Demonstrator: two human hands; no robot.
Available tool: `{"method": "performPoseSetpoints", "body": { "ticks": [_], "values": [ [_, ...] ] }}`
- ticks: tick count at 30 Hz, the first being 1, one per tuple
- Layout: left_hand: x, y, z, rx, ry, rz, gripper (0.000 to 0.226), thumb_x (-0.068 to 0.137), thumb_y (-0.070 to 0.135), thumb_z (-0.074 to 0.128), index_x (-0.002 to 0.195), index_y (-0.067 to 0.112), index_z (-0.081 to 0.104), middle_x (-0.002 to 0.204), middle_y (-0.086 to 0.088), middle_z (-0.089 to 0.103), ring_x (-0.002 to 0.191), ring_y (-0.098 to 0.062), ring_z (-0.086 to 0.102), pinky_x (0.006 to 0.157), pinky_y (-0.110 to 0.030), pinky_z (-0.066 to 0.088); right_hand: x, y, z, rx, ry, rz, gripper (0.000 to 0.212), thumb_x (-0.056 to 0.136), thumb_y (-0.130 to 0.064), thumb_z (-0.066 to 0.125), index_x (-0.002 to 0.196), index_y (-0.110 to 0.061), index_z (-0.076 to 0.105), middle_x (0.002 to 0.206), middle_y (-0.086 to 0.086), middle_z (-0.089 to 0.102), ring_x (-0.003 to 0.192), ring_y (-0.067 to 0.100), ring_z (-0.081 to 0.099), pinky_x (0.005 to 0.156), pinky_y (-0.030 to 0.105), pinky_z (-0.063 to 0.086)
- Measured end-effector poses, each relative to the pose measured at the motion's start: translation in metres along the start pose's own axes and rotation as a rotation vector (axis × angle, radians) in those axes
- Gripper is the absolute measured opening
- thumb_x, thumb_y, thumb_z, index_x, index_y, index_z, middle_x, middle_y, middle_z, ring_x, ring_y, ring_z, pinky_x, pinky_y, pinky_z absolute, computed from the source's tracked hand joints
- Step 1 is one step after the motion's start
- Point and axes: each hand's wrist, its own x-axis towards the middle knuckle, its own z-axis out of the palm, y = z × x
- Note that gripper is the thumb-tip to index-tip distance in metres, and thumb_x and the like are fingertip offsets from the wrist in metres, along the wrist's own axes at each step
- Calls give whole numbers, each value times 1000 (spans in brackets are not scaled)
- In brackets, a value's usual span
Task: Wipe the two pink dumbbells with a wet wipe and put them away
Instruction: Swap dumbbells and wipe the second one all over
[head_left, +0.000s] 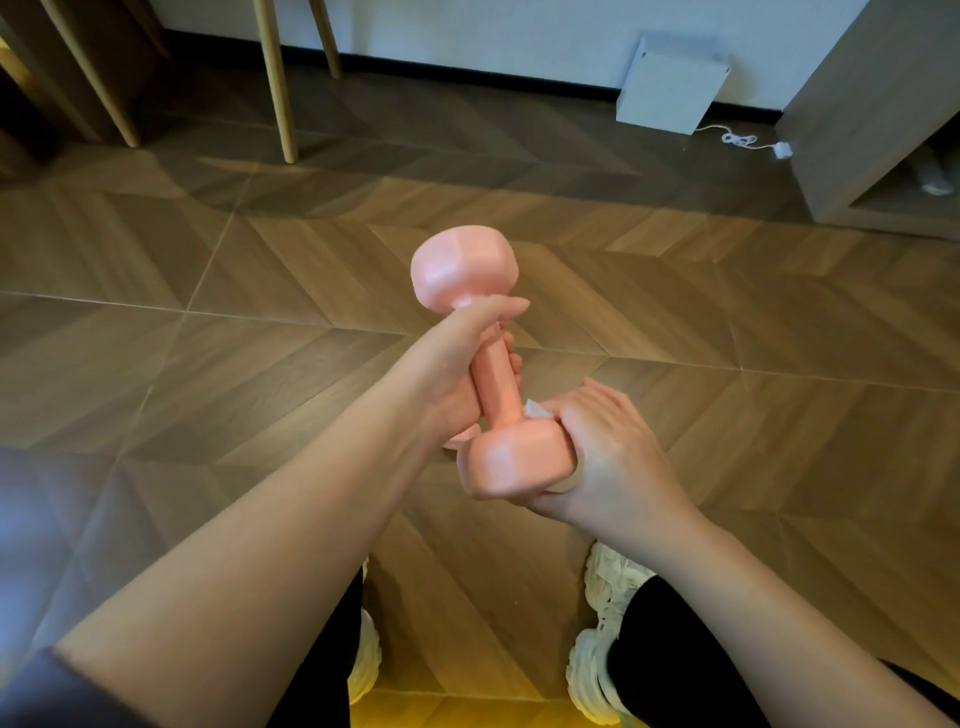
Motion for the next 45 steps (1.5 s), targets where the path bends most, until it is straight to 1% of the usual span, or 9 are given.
{"method": "performPoseSetpoints", "body": {
  "ticks": [6, 13, 16, 19, 23, 26, 29, 38, 45],
  "values": [
    [-8, 1, 9, 61, -142, 37, 28, 92, 30, 59, 72, 20, 41, 50, 5, 38, 43, -11, 36, 42, -21, 33, 0, -2, 3, 99, -91, -62, 48, 59, -26, 88, 98, -14, 61, 92, 0, 63, 92, 17, 55, 93, 28, 37],
    [3, -2, -1, 136, 50, 50, 27, 80, 32, 74, 73, 17, 53, 60, 3, 48, 53, -14, 46, 50, -26, 39, 0, -8, -2, 21, -114, -4, 48, 68, -45, 79, 103, -16, 64, 98, -4, 67, 98, 13, 56, 96, 28, 37],
    [4, 0, -1, 152, 18, 69, 25, 93, 26, 63, 74, 17, 50, 57, 3, 47, 53, -14, 44, 46, -24, 38, 4, -22, -12, 176, -267, 173, 52, 68, -46, 82, 111, -29, 60, 110, -17, 61, 107, 1, 52, 94, 26, 41],
    [7, 1, -1, 215, 5, 148, 20, 95, 22, 62, 79, 16, 51, 56, 3, 47, 57, -17, 45, 49, -27, 39, 4, -31, -29, 402, -379, 390, 52, 75, -45, 80, 122, -43, 58, 123, -28, 59, 118, -14, 48, 97, 8, 36],
    [10, -3, -2, 285, 25, 191, 18, 95, 22, 61, 81, 16, 51, 57, 3, 48, 57, -17, 44, 51, -29, 38, 3, -33, -34, 883, -209, 662, 20, 93, -25, 62, 109, -29, 73, 107, -20, 74, 107, -7, 63, 92, 15, 45],
    [10, -6, 2, 296, 7, 169, 19, 96, 22, 60, 81, 17, 51, 57, 2, 47, 53, -15, 43, 54, -29, 41, 4, -28, -25, 954, -95, 822, 22, 94, -10, 62, 91, -23, 79, 97, -5, 77, 100, 9, 69, 95, 26, 50],
    [11, -9, 6, 273, -15, 163, 18, 97, 22, 60, 82, 17, 52, 56, 2, 48, 51, -14, 43, 66, -33, 41, 8, -28, -16, 1000, -61, 918, 13, 83, -5, 74, 78, -18, 76, 76, -3, 74, 77, 9, 67, 73, 20, 53],
    [12, -19, 10, 296, -56, 122, 16, 90, 27, 66, 89, 15, 56, 62, 0, 53, 53, -15, 48, 67, -32, 40, 11, -28, -18, 926, -184, 975, 8, 78, -29, 79, 77, -22, 76, 71, -13, 74, 66, -8, 63, 59, 3, 42],
    [10, -15, 9, 250, -61, 98, 14, 99, 23, 58, 88, 15, 52, 58, 1, 51, 50, -14, 47, 73, -35, 38, 12, -17, -26, 1022, -378, 1075, 18, 88, -22, 64, 81, -27, 80, 88, -14, 74, 90, 7, 59, 84, 32, 34]
  ]
}}
